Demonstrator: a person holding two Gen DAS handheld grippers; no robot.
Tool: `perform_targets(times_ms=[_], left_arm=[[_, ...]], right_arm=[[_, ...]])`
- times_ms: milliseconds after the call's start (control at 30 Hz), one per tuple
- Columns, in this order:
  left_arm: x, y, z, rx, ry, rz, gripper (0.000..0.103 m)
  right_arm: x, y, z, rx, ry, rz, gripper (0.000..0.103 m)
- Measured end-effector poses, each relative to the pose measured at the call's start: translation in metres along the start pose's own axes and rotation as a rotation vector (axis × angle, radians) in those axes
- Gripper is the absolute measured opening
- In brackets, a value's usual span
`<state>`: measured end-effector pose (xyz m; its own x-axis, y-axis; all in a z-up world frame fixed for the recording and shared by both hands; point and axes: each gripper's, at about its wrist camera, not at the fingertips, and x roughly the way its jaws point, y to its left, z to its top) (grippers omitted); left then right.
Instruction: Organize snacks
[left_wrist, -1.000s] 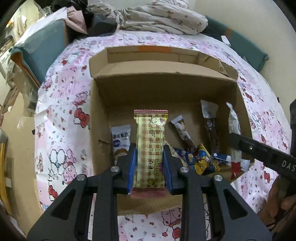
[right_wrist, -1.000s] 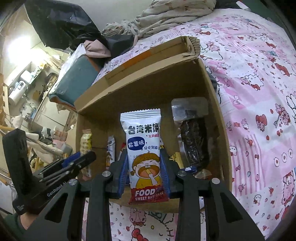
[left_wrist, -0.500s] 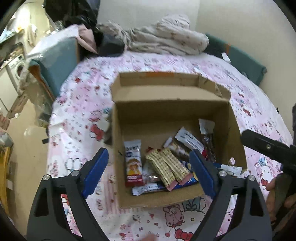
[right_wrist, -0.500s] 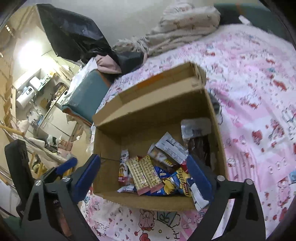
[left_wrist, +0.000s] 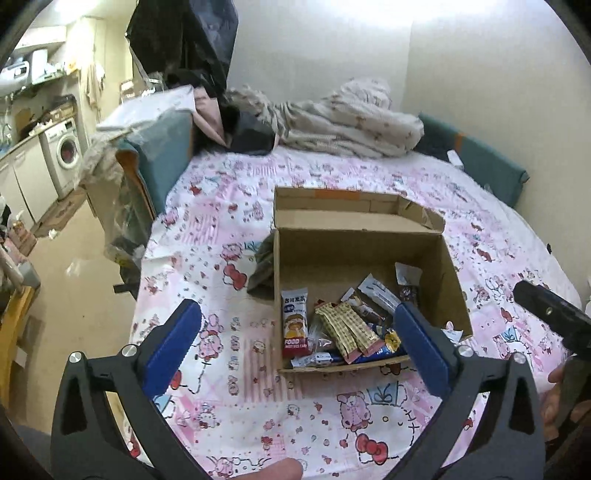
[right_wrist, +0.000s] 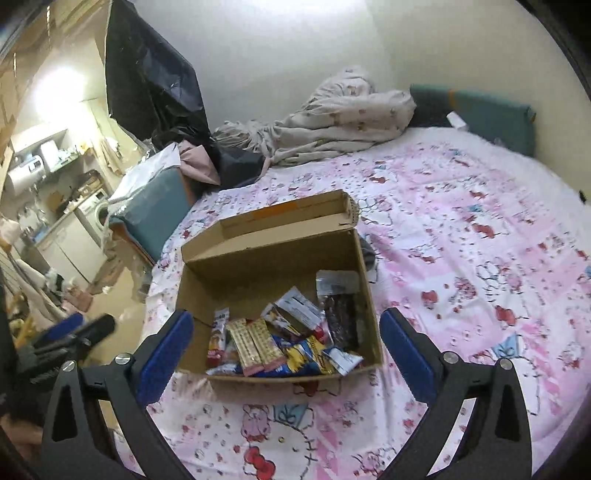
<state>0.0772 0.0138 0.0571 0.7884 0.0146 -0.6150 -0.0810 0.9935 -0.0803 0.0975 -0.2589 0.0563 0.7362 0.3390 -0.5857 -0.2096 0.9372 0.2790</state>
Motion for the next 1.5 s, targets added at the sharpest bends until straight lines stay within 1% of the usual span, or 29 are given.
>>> perform_targets(times_ms=[100,200,300,400,733,900,1167,1500], left_arm=[[-0.009,0.005,-0.005,-0.012,-0.005,0.002,0.103],[-0.014,0.008,-0.016,-0.015,0.009,-0.003,0.103],[-0.013,0.012,-0.025,-0.019,0.034,0.011,0.103],[-0.012,0.015,-0.027,-0.028,0.022,0.025,0.103],[-0.003,0.004,-0.036,0.008,0.045,0.010,0.103],[-0.007,-0.004,-0.037,0.039,0.027,0.000,0.103],[-0.010,-0.007,-0.036,0.039,0.011,0.001,0.103],[-0.010,-0.006,-0.035,0.032,0.018,-0.001,0.103]], right_arm=[[-0.009,0.007,-0.011,-0.014,0.005,-0.006,0.103],[-0.016,0.015,-0.024,-0.048,-0.002,-0.013,0.103],[-0.020,0.021,-0.035,-0.081,-0.014,-0.046,0.103],[-0.017,0.026,-0.041,-0.104,-0.016,-0.086,0.103],[-0.002,0.021,-0.044,-0.088,-0.001,-0.118,0.103],[-0.003,0.021,-0.043,-0.091,-0.007,-0.125,0.103],[-0.004,0.020,-0.042,-0.083,-0.010,-0.135,0.103],[-0.006,0.025,-0.042,-0.098,-0.023,-0.136,0.103]])
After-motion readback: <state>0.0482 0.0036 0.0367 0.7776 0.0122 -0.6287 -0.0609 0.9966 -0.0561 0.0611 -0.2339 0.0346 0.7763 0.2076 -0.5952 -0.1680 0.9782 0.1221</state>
